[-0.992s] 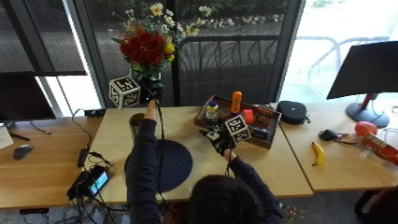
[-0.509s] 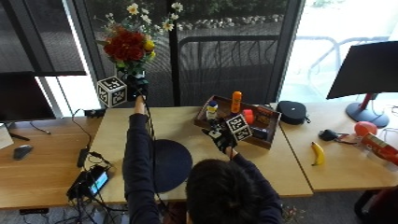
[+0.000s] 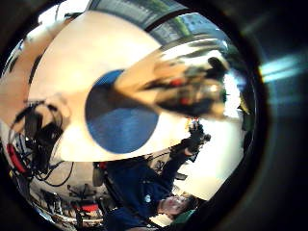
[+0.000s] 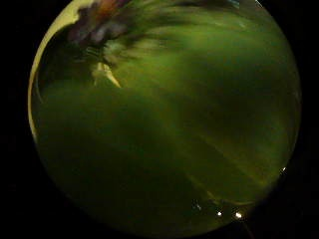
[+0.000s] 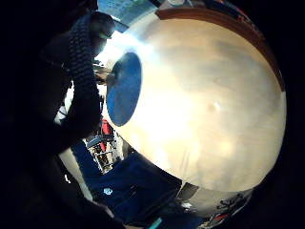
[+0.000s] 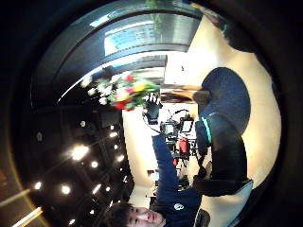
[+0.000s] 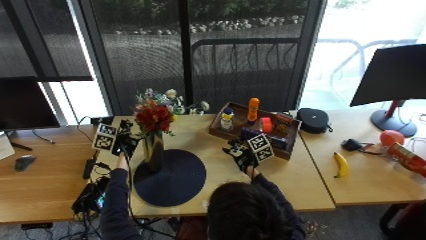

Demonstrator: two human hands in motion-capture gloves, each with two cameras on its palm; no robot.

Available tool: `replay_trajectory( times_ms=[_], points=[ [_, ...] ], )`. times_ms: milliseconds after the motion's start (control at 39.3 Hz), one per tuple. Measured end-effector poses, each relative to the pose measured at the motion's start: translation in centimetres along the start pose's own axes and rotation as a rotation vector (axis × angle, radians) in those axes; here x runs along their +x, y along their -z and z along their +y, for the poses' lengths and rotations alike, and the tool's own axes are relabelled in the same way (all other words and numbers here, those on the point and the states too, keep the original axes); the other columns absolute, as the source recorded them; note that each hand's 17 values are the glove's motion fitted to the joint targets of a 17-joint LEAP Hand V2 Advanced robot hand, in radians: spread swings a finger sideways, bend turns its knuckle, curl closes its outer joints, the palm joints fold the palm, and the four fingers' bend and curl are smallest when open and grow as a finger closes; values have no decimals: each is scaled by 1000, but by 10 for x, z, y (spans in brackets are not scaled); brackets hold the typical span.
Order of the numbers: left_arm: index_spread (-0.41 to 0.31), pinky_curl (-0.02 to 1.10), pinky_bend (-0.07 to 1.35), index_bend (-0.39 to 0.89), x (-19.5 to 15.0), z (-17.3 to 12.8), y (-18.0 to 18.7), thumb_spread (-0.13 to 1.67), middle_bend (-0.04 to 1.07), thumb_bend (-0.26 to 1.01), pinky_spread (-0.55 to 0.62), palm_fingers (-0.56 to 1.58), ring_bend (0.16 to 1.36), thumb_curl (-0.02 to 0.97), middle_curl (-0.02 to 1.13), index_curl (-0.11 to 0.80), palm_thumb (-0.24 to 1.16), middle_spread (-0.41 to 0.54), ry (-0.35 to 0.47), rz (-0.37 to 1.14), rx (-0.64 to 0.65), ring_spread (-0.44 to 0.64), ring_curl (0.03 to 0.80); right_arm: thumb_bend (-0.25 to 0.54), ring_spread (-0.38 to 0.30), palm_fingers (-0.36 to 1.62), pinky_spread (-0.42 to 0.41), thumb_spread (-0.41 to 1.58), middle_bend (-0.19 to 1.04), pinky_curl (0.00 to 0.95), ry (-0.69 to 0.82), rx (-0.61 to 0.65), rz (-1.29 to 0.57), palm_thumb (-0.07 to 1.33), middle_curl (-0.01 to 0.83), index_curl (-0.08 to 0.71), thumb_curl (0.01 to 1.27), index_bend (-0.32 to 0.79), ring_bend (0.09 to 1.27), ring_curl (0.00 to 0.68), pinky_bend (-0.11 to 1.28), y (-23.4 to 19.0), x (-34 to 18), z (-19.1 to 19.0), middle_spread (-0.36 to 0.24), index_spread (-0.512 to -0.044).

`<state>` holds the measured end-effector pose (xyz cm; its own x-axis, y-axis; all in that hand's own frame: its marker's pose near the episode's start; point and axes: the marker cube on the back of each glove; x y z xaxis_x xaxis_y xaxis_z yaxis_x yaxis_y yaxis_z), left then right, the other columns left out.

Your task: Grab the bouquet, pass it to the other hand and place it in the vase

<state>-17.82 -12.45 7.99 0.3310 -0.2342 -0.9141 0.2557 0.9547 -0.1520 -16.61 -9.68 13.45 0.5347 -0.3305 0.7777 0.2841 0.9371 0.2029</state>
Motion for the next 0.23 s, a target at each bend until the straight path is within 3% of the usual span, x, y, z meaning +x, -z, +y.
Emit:
replay_trajectory(
  times_ms=[51, 102, 229],
  points=[
    [7, 446, 389, -6, -15, 12, 0, 680, 141, -74, 250, -103, 431, 532, 455, 422, 472, 91, -14, 12, 12, 181, 424, -9, 18, 429, 236, 1142, 147, 359, -81, -31, -26, 819, 281, 349, 373, 188, 392, 353, 508, 1, 4, 9, 12, -273],
    [38, 414, 392, 7, -23, 24, 1, 711, 144, -59, 315, -94, 440, 515, 404, 384, 467, 145, -33, 24, 26, 245, 389, -8, 22, 434, 237, 1144, 145, 357, -150, -56, -44, 831, 278, 355, 377, 192, 387, 351, 503, 3, 8, 16, 12, -270],
    [82, 389, 422, 47, -32, 36, 9, 760, 164, -40, 422, -93, 483, 482, 376, 324, 475, 227, -63, 12, 45, 354, 365, -9, 26, 439, 237, 1142, 143, 355, -113, -29, -16, 847, 271, 364, 388, 190, 376, 347, 492, 7, 21, 18, 12, -268]
  ],
)
